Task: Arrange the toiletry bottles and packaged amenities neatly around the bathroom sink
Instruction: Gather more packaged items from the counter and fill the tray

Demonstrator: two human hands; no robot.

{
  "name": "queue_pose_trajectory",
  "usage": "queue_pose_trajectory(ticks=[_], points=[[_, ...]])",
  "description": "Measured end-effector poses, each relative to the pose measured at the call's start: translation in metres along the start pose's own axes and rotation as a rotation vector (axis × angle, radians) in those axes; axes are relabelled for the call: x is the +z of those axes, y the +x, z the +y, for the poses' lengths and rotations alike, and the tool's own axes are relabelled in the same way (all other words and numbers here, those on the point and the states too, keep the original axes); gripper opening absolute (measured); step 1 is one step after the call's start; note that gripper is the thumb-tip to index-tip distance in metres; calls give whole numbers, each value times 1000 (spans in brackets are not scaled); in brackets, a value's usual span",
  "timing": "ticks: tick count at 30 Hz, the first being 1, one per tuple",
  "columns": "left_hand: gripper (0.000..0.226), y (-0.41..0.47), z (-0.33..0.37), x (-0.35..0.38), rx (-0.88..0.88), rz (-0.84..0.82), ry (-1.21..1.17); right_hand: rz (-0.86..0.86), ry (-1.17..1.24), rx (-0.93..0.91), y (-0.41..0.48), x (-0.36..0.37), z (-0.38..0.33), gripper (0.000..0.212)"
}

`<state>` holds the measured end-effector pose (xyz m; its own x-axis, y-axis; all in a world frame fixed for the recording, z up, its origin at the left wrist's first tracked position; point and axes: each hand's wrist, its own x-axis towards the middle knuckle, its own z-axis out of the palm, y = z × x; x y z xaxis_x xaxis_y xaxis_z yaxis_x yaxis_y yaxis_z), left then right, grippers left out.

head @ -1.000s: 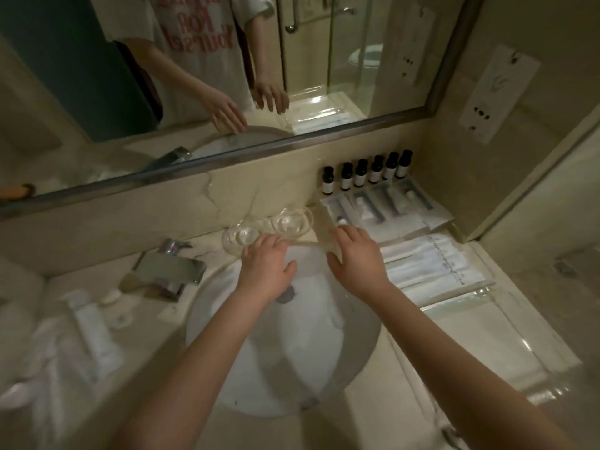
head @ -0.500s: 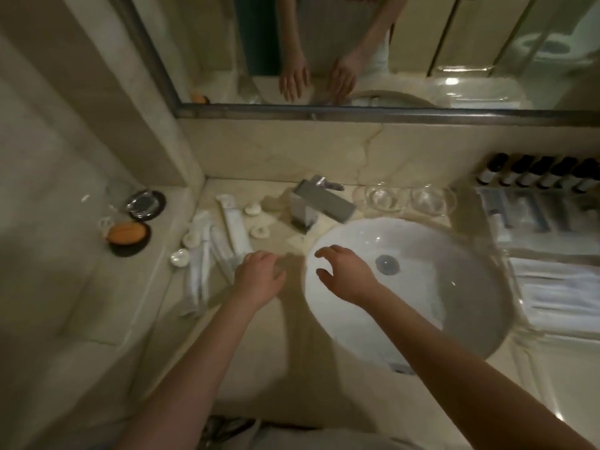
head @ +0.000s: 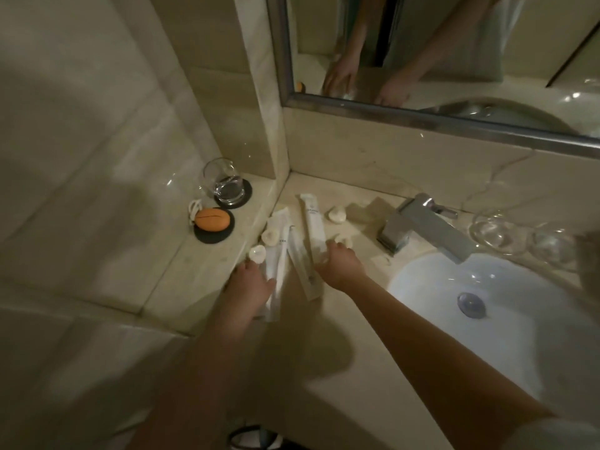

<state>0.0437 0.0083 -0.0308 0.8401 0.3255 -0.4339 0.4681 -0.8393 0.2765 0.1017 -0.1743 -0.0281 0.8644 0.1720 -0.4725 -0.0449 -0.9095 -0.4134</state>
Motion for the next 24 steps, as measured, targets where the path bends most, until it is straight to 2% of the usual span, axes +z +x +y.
queue_pose_trajectory(ticks=[3, 5, 11, 14, 16, 19, 21, 24], points=[[74, 5, 1, 9, -35, -37, -41, 40, 33, 65, 10, 15, -12, 73], [77, 9, 4, 13, -50, -42, -97, 88, 1, 92, 15, 21, -15, 75], [81, 21, 5, 17, -85, -109, -255, 87, 93, 232, 29, 20, -23, 59], [82, 25, 3, 17, -76, -153, -267, 63, 112, 277, 31, 17, -23, 64], [78, 24, 3, 14, -75, -168, -267, 48, 74, 282, 31, 13, -22, 66], [68, 20, 5, 13, -75, -156, -256, 42, 17, 249, 32, 5, -18, 38], [62, 15, 6, 12, -64, -136, -262, 23, 24, 215, 31, 3, -15, 27], [45, 3, 11, 4, -91, -113, -312, 33, 39, 162, 26, -1, -13, 29]])
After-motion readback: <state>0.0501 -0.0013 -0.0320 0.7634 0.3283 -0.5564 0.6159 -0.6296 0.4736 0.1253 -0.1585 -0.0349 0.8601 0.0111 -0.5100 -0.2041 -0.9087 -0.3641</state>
